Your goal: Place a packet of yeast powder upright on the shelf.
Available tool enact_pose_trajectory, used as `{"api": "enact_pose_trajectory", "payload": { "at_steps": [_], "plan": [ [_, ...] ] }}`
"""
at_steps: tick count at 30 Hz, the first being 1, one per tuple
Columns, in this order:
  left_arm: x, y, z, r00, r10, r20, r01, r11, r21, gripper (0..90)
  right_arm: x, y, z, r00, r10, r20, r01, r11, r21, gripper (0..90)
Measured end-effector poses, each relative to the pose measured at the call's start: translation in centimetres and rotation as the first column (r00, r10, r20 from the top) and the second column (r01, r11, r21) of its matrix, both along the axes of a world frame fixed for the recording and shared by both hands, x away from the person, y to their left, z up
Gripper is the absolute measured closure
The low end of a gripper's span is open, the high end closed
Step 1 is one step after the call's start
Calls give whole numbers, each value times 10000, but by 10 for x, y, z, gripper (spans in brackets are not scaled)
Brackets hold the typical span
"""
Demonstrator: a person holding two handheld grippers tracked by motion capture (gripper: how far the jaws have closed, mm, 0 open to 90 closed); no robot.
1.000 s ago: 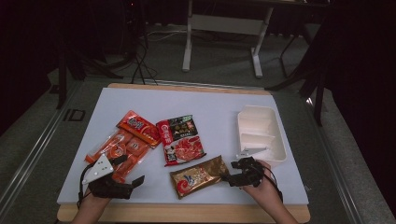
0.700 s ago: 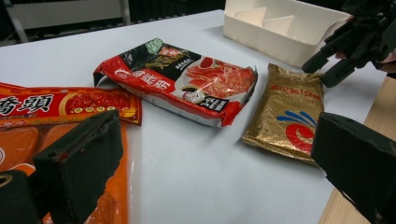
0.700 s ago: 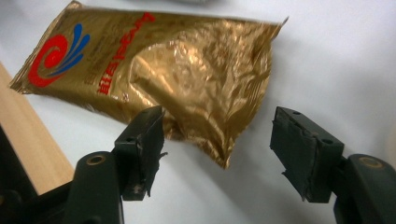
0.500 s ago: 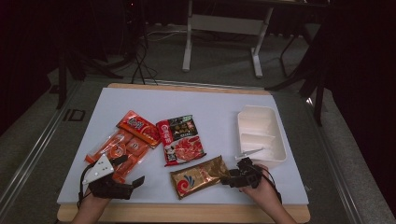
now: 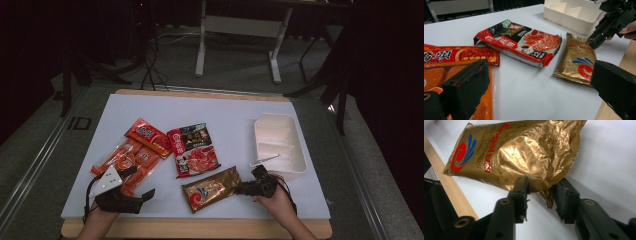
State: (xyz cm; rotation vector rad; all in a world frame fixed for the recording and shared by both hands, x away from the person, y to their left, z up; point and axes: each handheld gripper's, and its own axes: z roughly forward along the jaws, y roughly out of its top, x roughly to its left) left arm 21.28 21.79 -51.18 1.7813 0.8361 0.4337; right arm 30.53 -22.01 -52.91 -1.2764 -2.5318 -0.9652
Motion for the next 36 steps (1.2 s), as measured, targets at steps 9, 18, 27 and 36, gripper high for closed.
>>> {"api": "enact_pose_trajectory", "payload": {
  "at_steps": [9, 18, 27, 36],
  "plan": [
    [0, 0, 0, 10000, -14, -19, 14, 10000, 59, 25, 2, 9, -1, 9994, 231, 268, -214, 9978, -623, 828],
    [0, 1, 0, 10000, 7, -31, -7, 10000, -3, 25, -2, 10, 25, 9937, 307, 1082, -284, 9993, -223, 873],
    [0, 0, -1, 10000, -43, -22, 43, 9999, -106, 25, -8, 20, 58, 9723, 841, 2181, -841, 9964, -91, 883],
    [0, -1, -1, 9999, -126, -5, 126, 9999, -13, 25, -16, 37, 92, 9304, 1757, 3217, -1798, 9836, -171, 886]
  ]
}}
